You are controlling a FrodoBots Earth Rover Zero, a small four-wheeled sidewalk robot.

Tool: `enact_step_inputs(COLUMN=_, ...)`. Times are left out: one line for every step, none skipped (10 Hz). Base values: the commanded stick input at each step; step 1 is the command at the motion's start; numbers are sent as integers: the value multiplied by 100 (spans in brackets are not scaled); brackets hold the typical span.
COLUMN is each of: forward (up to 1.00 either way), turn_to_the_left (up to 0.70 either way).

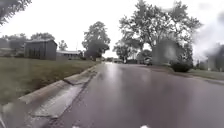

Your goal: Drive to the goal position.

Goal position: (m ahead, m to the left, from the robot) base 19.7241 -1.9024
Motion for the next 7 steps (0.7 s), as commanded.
enact_step_inputs(forward=50, turn_to_the_left=0)
enact_step_inputs(forward=50, turn_to_the_left=0)
enact_step_inputs(forward=50, turn_to_the_left=0)
enact_step_inputs(forward=50, turn_to_the_left=0)
enact_step_inputs(forward=50, turn_to_the_left=0)
enact_step_inputs(forward=50, turn_to_the_left=0)
enact_step_inputs(forward=50, turn_to_the_left=0)
